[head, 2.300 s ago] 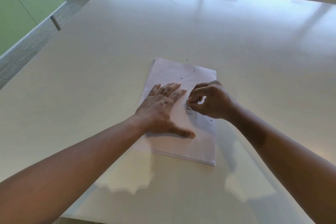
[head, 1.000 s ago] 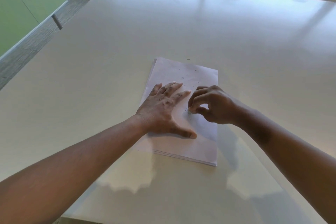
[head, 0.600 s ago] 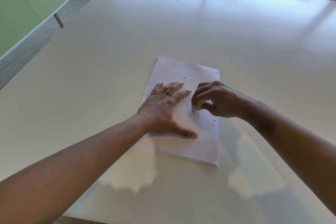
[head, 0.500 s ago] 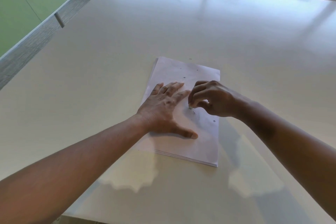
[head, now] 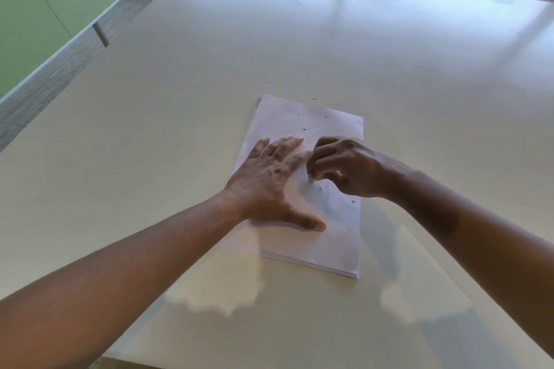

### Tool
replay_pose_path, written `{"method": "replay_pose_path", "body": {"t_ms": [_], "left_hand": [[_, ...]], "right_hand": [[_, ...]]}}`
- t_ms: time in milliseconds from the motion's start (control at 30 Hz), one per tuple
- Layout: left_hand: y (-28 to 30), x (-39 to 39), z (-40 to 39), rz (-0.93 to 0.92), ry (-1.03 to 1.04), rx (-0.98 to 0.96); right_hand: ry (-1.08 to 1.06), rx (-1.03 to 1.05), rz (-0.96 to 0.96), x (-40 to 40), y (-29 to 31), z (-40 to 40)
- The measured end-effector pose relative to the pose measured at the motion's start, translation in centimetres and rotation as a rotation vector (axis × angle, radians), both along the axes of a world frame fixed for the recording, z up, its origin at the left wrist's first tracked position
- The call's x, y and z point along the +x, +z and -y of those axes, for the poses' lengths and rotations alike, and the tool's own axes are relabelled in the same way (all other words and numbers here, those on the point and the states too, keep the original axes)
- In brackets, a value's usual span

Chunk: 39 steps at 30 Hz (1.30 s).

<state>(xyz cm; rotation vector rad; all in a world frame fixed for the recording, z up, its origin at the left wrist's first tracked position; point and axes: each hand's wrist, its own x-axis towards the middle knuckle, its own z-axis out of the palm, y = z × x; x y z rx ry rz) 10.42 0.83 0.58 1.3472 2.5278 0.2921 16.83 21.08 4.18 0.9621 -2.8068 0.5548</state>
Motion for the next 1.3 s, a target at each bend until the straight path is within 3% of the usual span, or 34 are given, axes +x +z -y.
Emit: {"method": "replay_pose_path", "body": {"t_ms": [300,533,900,1167,1300], "left_hand": [[0.1,0.0,0.0,0.005,-0.001,-0.017],[0.0,0.1,-0.3,-0.005,0.03,-0.013],[0.0,0.0,0.0,0.005,-0.003,-0.009],[0.2,0.1,0.0,0.008,0.0,-0.024],[0.1,0.0,0.1,0.012,0.004,-0.018]], "right_hand": [[0.032,0.034,0.001,0.2,0.1,-0.9],[0.009,0.028,-0.168,-0.3,-0.7,2.1],[0.046,0.049,-0.002,1.0,0.6,-1.7],[-0.083,-0.171,0.03,2.1,-0.5,0.0],[-0.076,-0.167,0.092,2.7,-0.1,0.2]]}}
